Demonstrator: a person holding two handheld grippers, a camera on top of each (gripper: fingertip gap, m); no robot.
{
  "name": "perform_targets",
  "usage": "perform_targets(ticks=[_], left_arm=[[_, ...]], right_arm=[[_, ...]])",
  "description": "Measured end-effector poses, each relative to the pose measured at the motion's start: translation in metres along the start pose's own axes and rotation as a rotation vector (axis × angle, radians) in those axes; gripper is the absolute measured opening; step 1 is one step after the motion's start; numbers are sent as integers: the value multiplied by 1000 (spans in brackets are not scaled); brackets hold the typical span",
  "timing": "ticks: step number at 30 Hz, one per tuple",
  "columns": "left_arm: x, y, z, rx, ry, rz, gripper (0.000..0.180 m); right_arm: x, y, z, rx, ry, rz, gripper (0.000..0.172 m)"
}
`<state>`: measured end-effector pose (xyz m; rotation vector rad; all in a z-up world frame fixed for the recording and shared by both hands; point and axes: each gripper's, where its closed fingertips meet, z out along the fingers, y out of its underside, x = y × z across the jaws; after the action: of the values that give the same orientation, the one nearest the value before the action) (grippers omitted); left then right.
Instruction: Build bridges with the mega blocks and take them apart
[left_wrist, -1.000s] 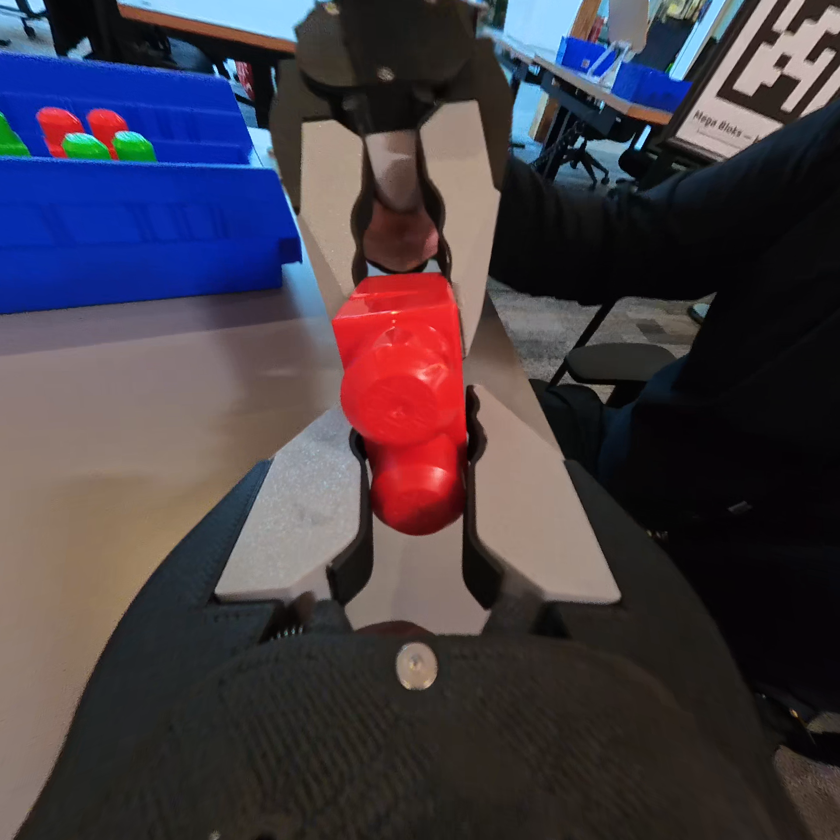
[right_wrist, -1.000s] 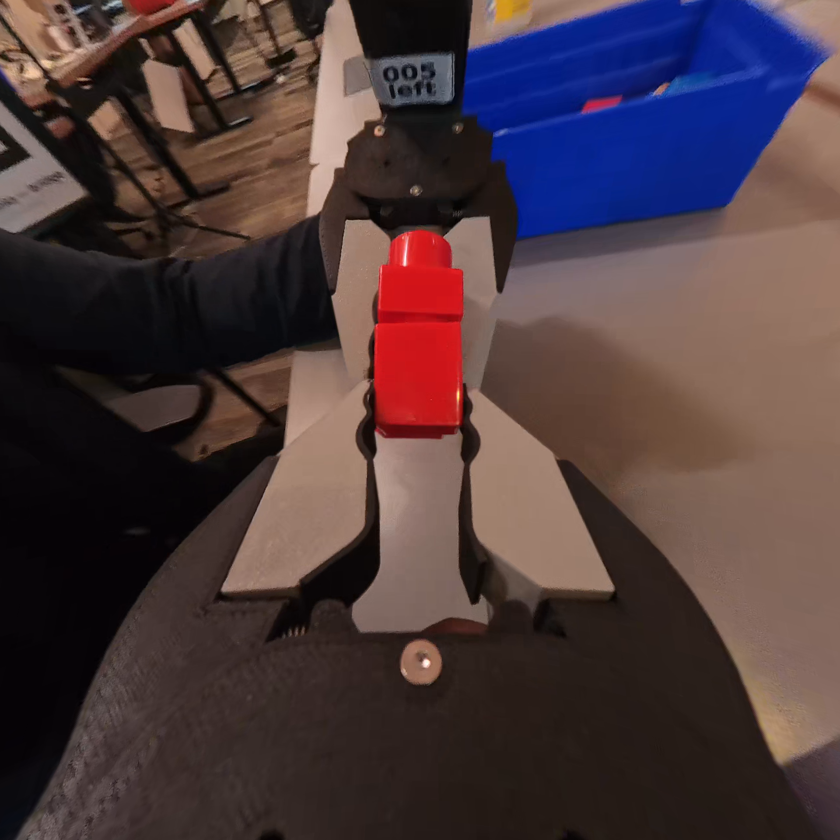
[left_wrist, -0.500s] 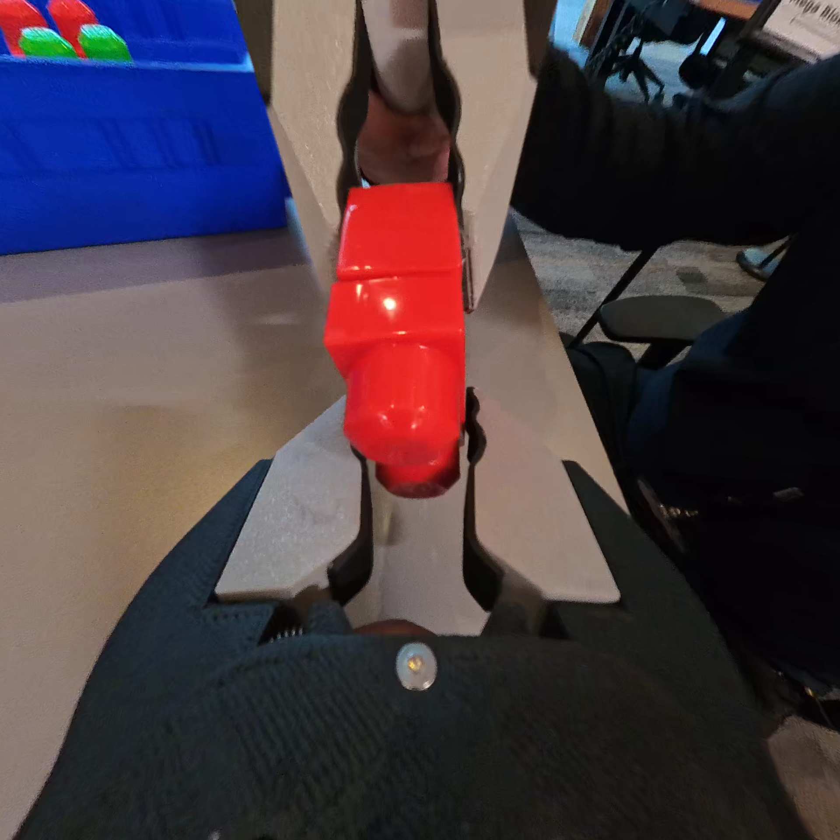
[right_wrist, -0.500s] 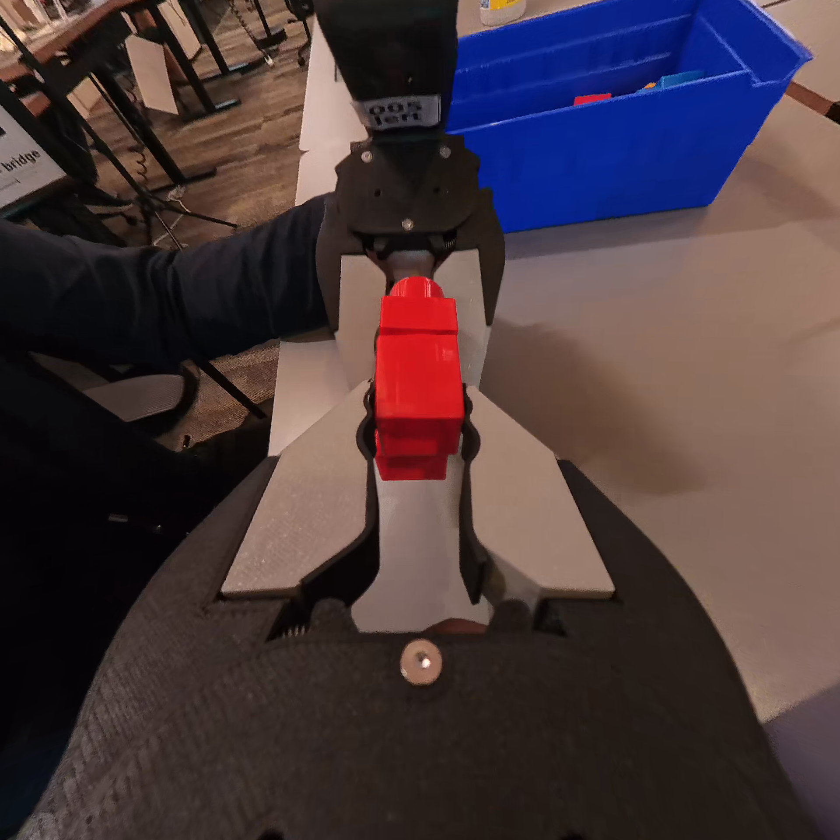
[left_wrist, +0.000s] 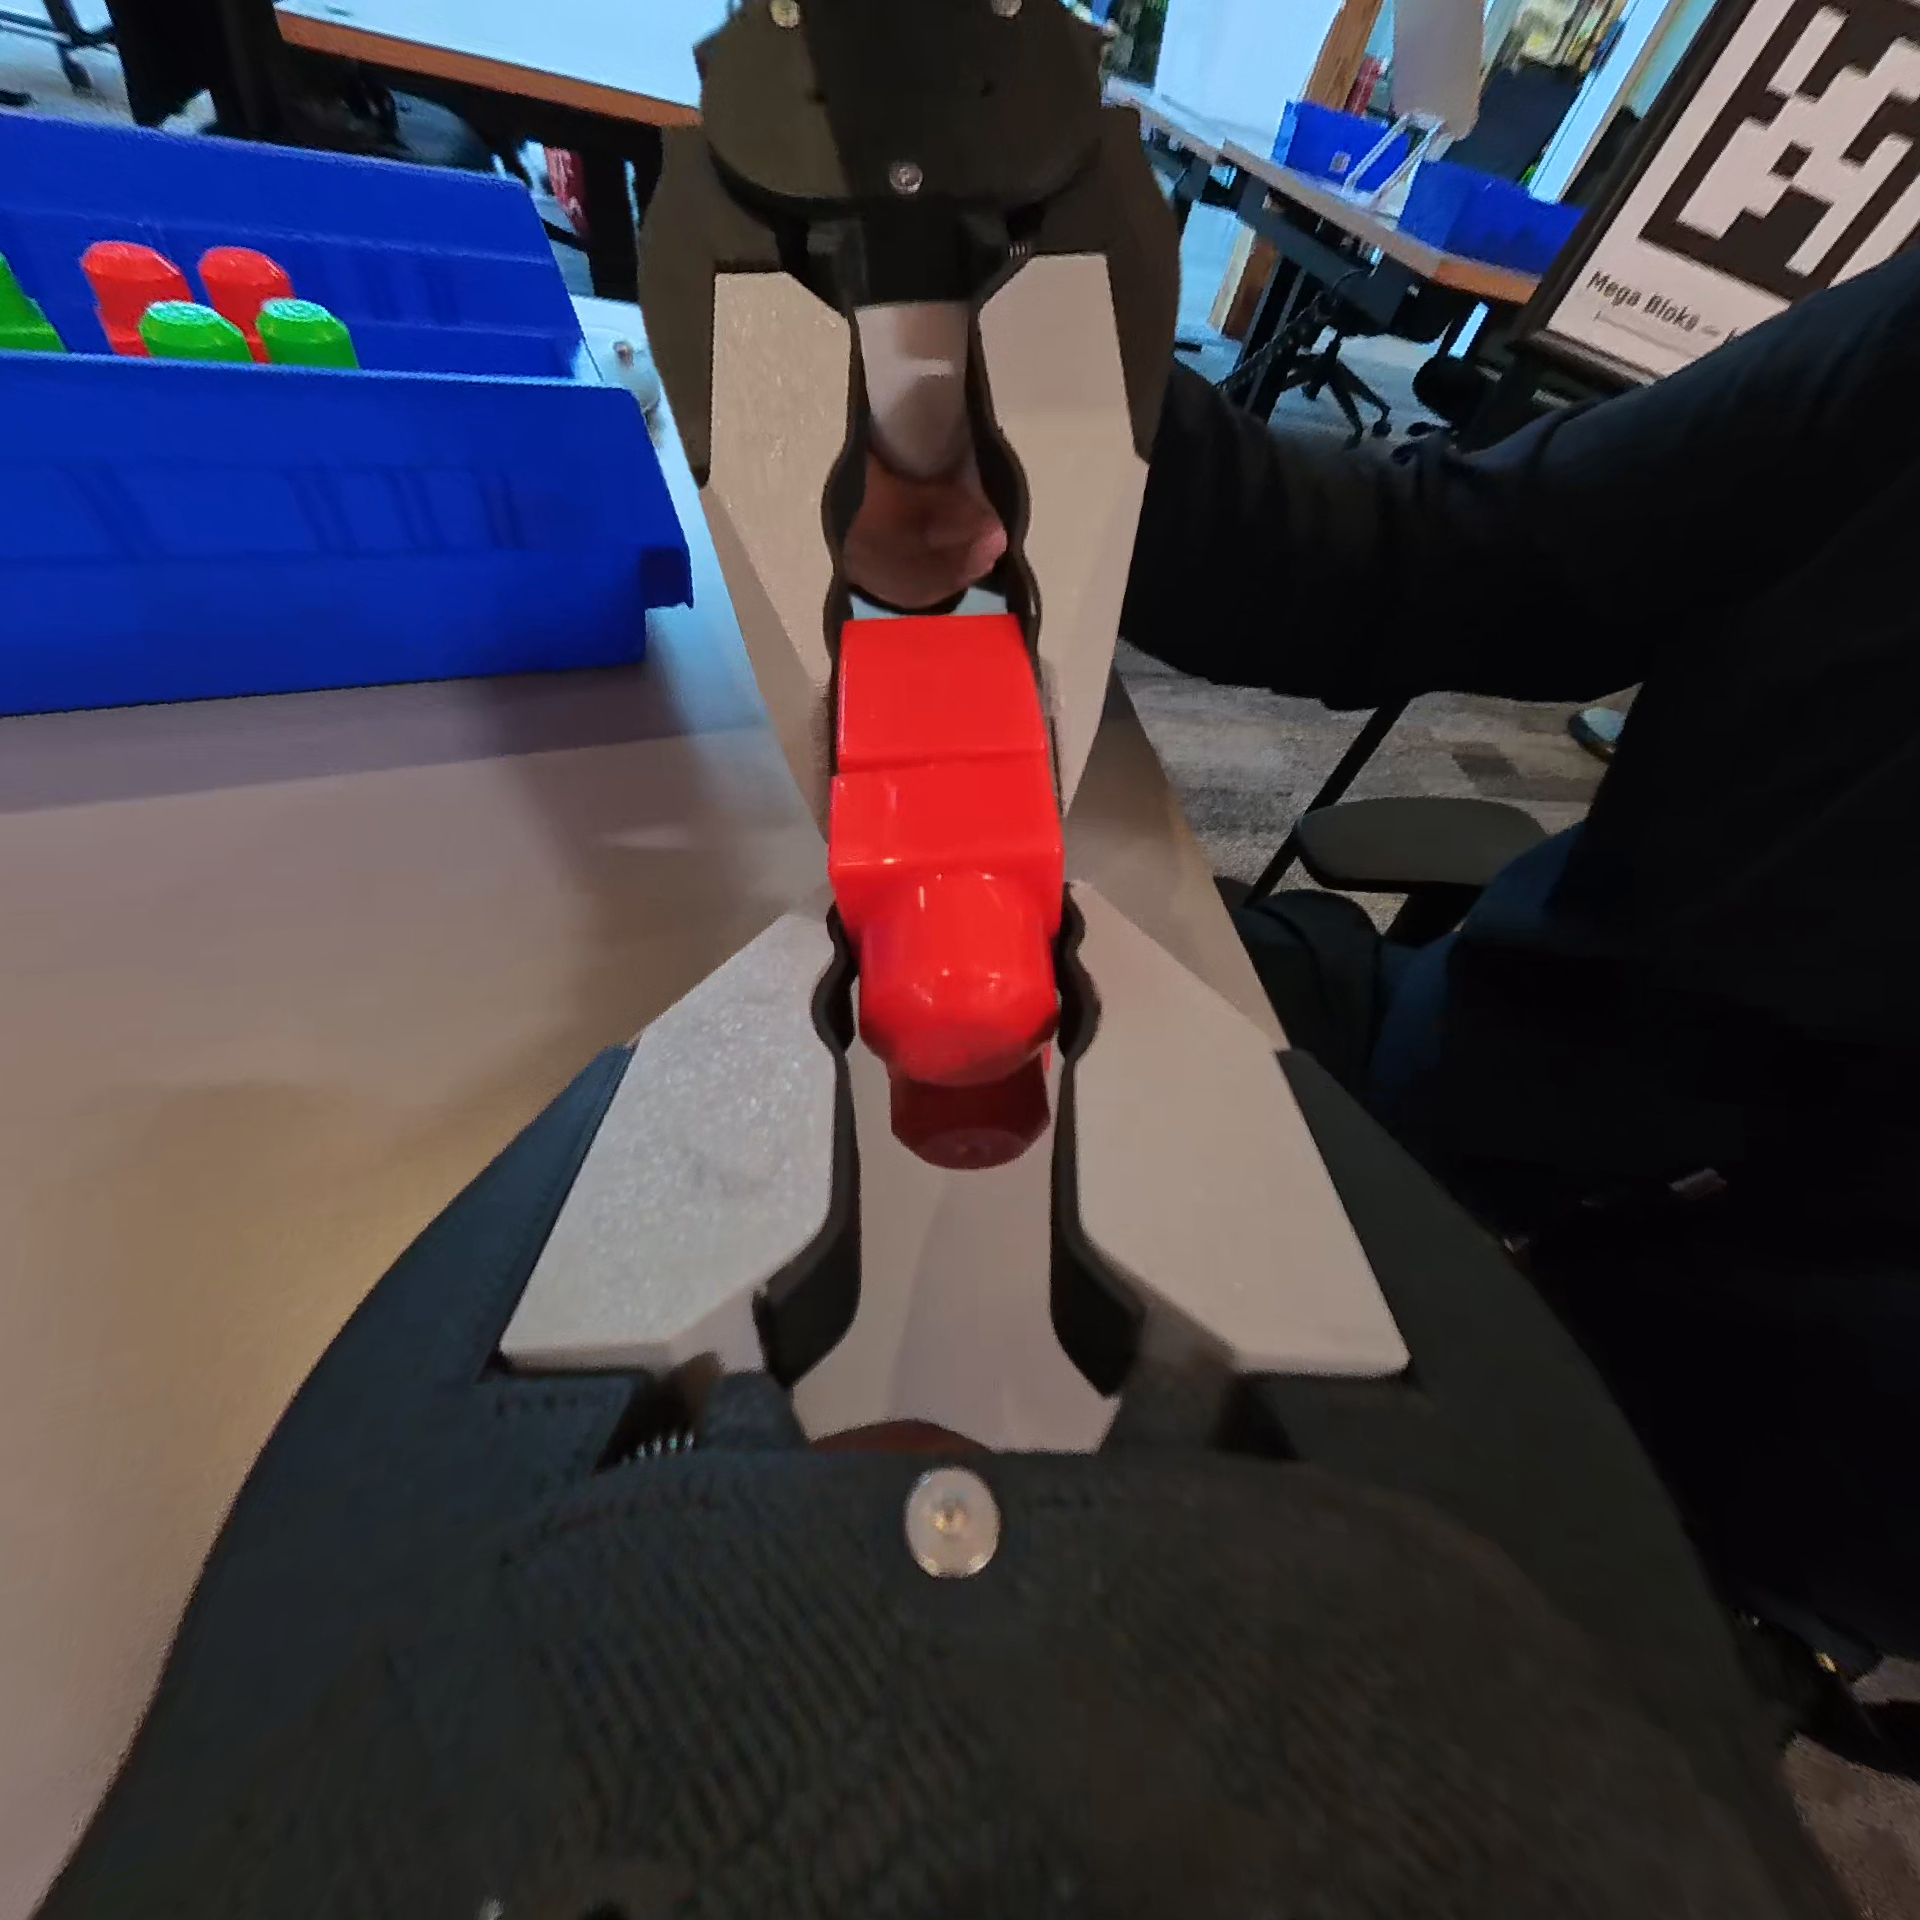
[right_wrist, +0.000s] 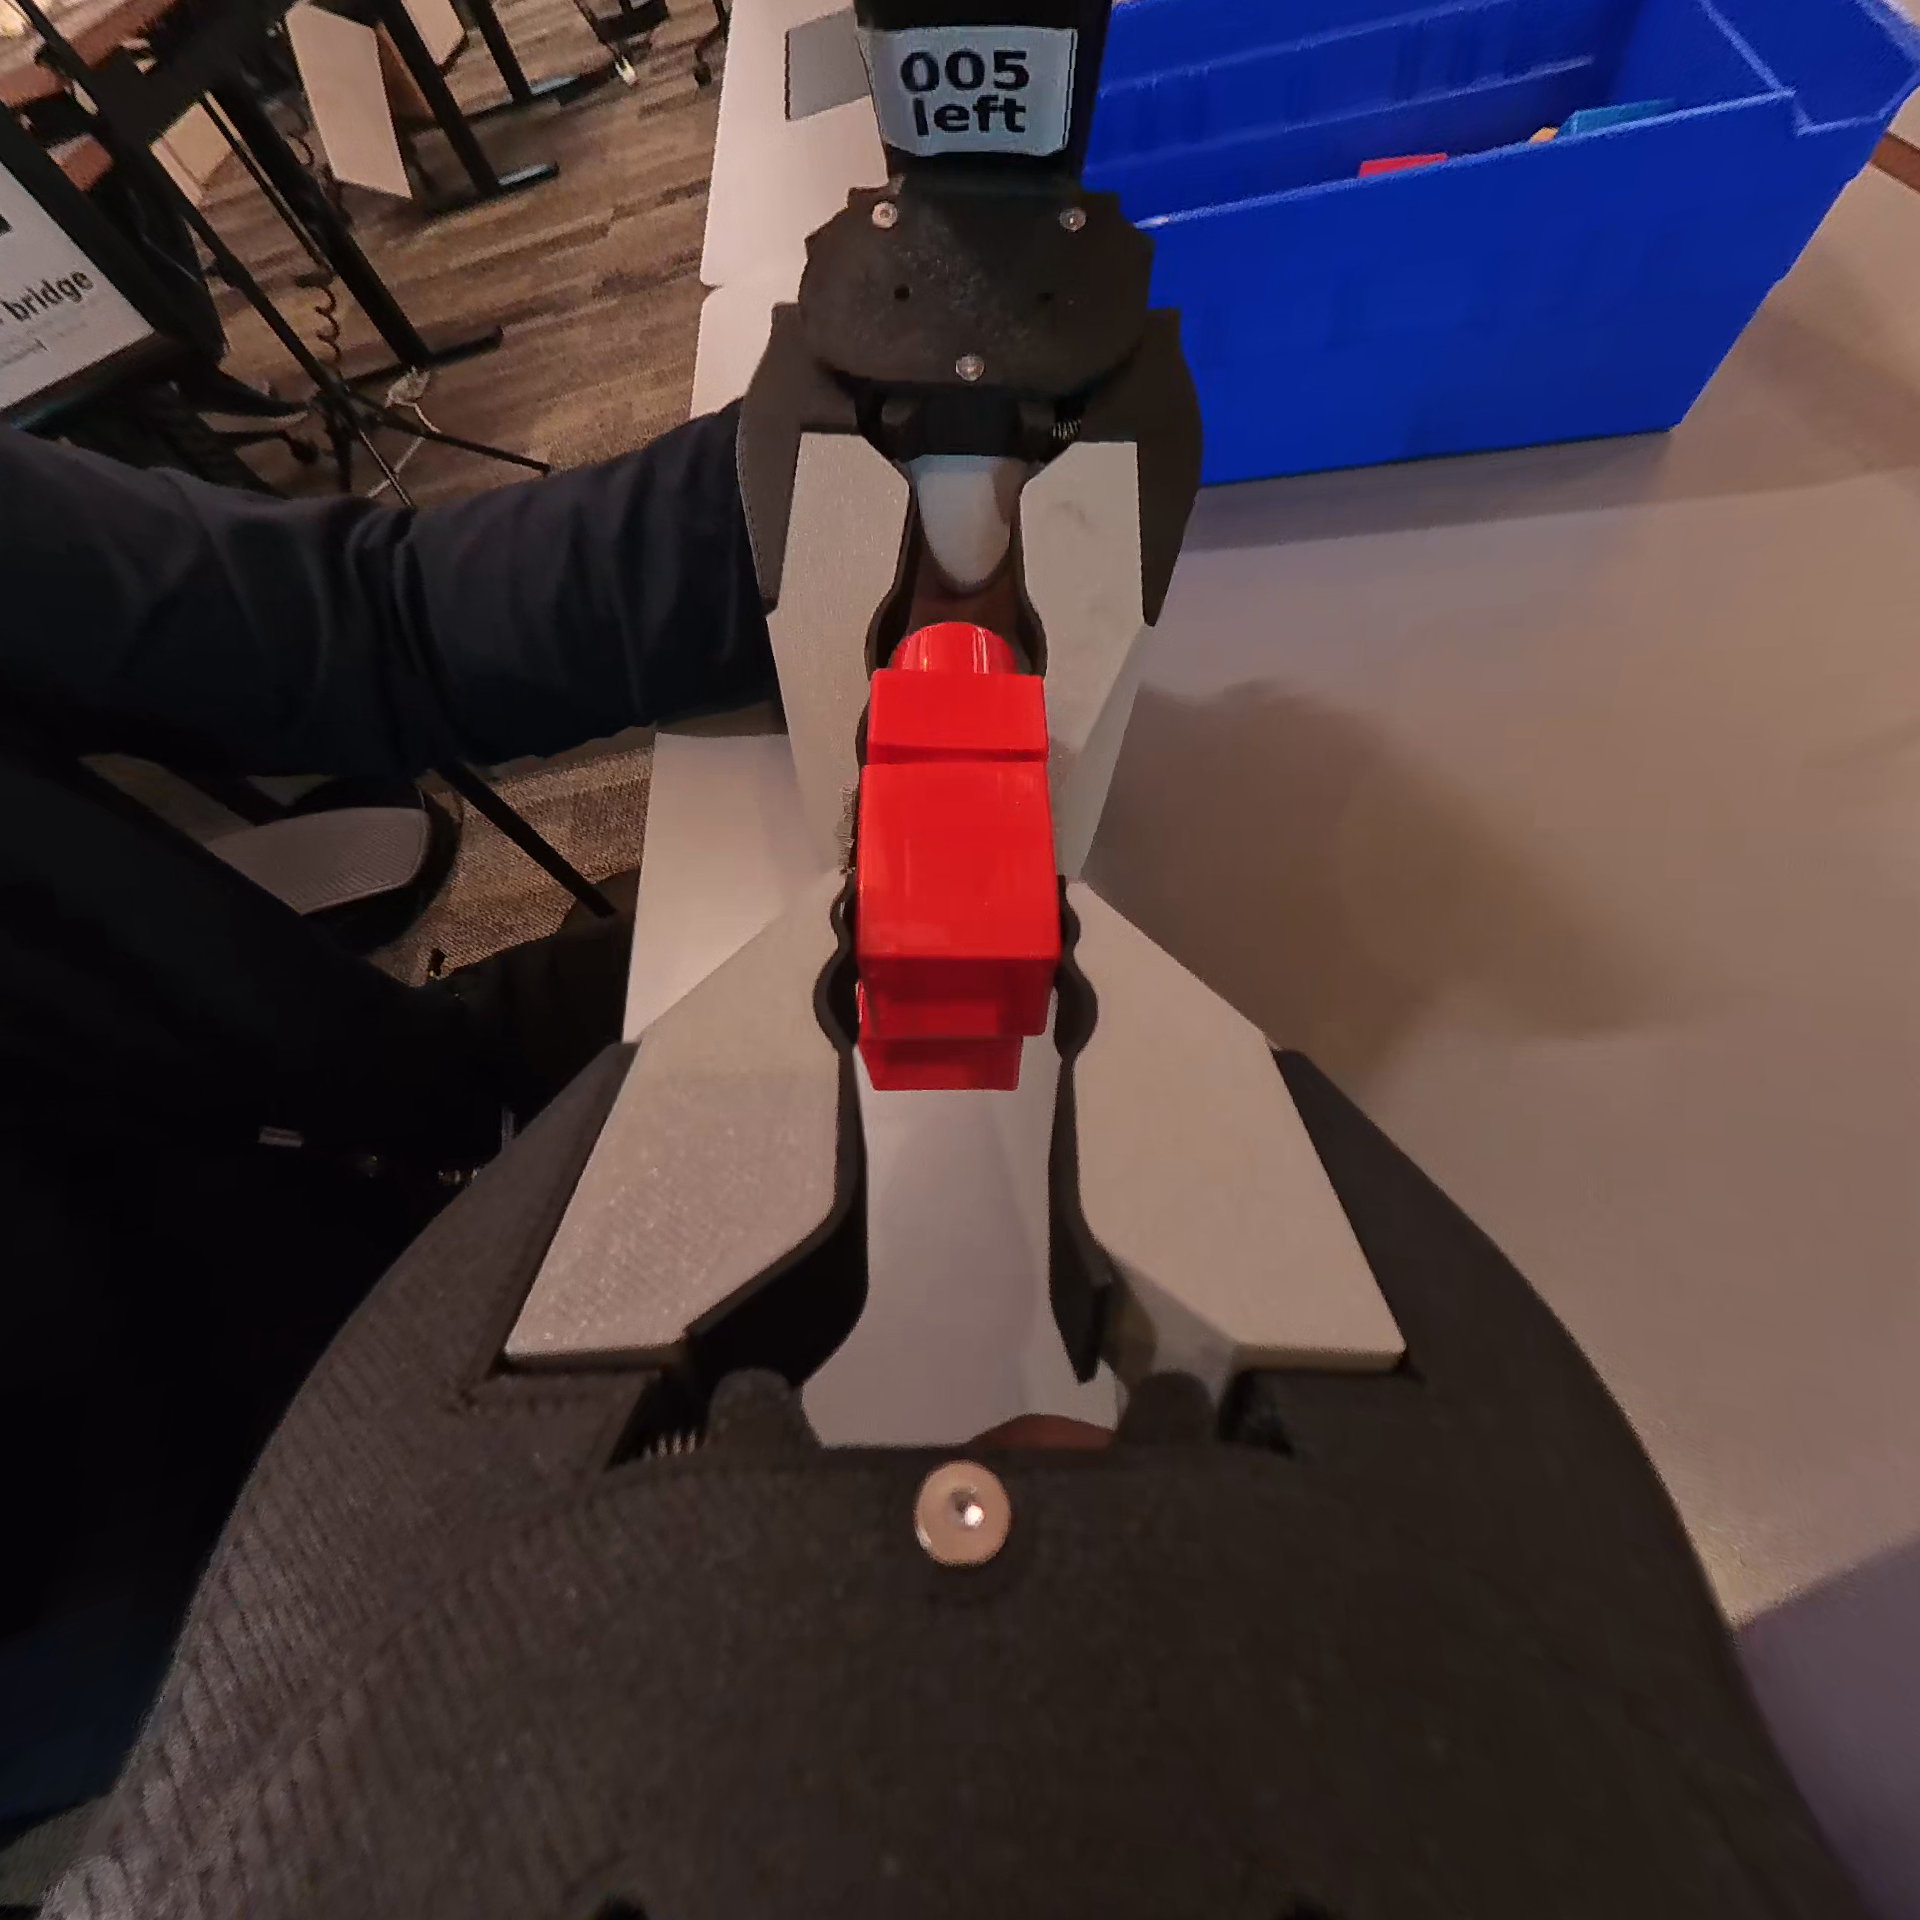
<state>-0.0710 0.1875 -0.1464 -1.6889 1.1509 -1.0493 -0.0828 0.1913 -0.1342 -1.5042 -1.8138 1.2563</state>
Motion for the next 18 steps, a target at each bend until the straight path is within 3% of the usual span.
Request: perform_targets(ticks=[10,18], left_arm=[[1,20,15,-148,-39,46,33],[-7,39,19,-247,-68,7,33]], right_arm=[[-2,22,2,-196,35,-127,32],[3,38,12,-225,-10,24,32]])
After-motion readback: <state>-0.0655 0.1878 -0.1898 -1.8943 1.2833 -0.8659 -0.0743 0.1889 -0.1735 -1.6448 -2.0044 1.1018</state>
